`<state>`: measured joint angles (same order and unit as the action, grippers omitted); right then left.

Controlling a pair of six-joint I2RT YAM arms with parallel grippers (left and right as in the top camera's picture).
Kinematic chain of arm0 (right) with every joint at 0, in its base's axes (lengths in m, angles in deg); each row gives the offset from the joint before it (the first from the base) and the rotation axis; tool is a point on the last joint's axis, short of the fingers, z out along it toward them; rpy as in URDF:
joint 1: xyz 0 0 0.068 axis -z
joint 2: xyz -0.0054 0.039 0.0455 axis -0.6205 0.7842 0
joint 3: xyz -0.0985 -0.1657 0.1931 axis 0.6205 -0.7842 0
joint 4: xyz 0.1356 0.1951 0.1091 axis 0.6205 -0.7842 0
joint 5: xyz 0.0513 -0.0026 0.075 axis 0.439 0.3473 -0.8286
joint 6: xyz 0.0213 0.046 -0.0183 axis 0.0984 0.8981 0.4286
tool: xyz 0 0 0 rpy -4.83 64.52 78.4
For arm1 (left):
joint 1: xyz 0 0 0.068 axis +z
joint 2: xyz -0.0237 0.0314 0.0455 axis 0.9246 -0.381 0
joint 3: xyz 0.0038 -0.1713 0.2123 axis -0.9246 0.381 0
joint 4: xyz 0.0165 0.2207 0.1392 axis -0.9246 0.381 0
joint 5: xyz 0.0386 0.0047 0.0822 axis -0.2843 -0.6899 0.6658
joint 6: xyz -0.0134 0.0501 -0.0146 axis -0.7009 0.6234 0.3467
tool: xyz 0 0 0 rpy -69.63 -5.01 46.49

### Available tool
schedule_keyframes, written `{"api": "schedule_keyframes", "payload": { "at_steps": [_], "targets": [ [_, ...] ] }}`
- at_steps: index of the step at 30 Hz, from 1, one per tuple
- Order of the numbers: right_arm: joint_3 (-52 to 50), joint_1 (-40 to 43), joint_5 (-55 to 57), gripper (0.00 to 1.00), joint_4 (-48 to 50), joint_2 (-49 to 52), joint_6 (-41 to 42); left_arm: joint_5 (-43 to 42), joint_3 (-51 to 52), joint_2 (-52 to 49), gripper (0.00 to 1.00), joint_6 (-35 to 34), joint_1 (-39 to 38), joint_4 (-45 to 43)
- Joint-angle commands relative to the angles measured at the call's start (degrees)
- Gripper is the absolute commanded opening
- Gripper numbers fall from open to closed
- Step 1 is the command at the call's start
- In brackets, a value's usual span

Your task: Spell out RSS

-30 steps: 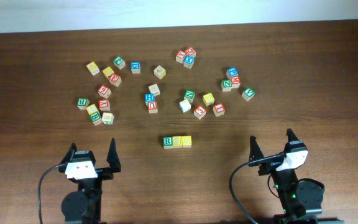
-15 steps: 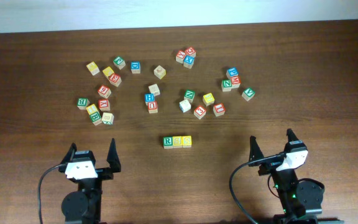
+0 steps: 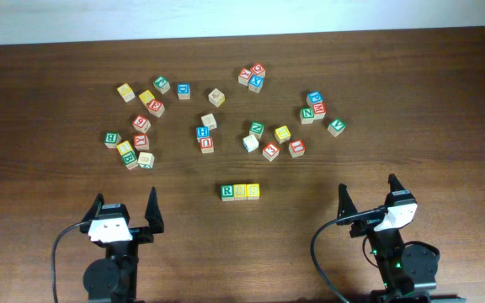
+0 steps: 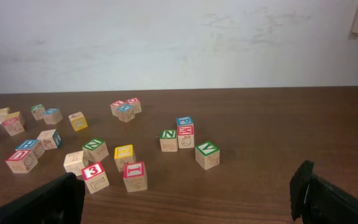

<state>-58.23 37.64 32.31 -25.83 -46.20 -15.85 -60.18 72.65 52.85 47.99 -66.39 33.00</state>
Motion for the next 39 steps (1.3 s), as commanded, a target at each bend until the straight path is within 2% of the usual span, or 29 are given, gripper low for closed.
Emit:
{"api": "schedule_keyframes", "payload": {
  "at_steps": [1,14,39],
  "targets": [
    [-0.3,0.4,0.5,0.98,-0.4,-0.6,-0.5,-0.9,0.1,0.4,0.99,0.9,0.3,0.3],
    [-0.3,0.4,0.5,0.98,-0.3,-0.6,-0.5,-0.9,0.1,0.4,0.99,0.9,0.3,0.3],
    [-0.3,0.3,7.6,0.98,-1.3,-0.6,-2.2,-0.9,0.1,0.4,0.99,0.9,0.3,0.3]
  ]
}}
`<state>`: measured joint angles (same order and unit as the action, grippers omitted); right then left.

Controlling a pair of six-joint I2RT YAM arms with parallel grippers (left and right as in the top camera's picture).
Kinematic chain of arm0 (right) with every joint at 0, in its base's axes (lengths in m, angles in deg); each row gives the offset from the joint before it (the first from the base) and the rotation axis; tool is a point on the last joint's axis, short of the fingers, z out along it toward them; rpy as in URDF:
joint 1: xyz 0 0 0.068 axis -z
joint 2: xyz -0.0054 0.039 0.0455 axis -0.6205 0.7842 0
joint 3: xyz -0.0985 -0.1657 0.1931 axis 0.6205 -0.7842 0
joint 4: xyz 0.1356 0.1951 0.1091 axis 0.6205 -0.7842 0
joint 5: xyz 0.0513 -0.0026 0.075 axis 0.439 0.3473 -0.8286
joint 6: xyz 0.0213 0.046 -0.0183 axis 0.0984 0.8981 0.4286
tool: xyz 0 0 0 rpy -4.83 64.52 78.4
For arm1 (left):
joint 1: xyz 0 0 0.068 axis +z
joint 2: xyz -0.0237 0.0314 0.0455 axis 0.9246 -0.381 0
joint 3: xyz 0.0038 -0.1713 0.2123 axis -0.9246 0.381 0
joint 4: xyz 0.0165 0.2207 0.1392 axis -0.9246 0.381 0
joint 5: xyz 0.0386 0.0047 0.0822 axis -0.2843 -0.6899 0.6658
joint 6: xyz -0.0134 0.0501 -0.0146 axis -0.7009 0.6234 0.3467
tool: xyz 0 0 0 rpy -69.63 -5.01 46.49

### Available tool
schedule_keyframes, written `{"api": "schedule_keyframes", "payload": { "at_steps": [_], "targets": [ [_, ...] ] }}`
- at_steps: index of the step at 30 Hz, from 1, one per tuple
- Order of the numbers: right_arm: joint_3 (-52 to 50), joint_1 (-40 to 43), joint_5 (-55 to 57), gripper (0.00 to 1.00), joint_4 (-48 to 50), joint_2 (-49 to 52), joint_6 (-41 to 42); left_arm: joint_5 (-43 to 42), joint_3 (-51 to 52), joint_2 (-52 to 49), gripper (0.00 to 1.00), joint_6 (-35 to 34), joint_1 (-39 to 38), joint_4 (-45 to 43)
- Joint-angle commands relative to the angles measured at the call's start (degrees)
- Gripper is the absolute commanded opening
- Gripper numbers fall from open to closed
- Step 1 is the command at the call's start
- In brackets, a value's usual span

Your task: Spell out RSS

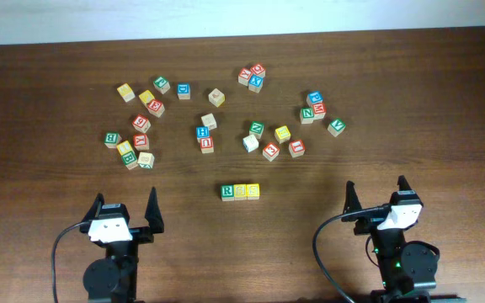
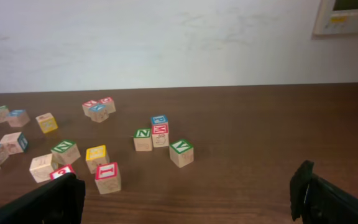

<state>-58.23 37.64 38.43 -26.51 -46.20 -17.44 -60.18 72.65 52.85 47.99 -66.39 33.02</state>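
Observation:
Three blocks stand side by side in a row (image 1: 240, 192) at the table's middle front: a green R block (image 1: 227, 192), then two yellow S blocks (image 1: 253, 191). My left gripper (image 1: 125, 208) stands open at the front left, holding nothing. At the front right my right gripper (image 1: 375, 193) is open and empty too, its fingers (image 2: 48, 202) wide apart at the bottom corners of the right wrist view. The row is out of the right wrist view.
Several loose letter blocks lie scattered across the far half of the table: a cluster at the left (image 1: 137, 126), a pair in the middle (image 1: 205, 139), a group right of it (image 1: 272, 141) and another at the far right (image 1: 318, 111). A white wall (image 2: 166, 37) backs the table.
My right gripper has turned a little to the right and shifted slightly rightward; the blocks in its wrist view slid left. The left gripper and the R-S-S row have not moved.

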Motion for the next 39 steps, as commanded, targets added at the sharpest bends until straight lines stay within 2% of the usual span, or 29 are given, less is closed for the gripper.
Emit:
{"api": "schedule_keyframes", "payload": {
  "at_steps": [1,39],
  "targets": [
    [-0.3,0.3,1.5,0.98,-0.6,-0.6,-0.6,-0.9,0.1,0.4,0.99,0.9,0.3,0.3],
    [-0.3,0.3,1.2,0.98,-0.3,-0.6,-2.0,-0.9,0.1,0.4,0.99,0.9,0.3,0.3]
  ]
}}
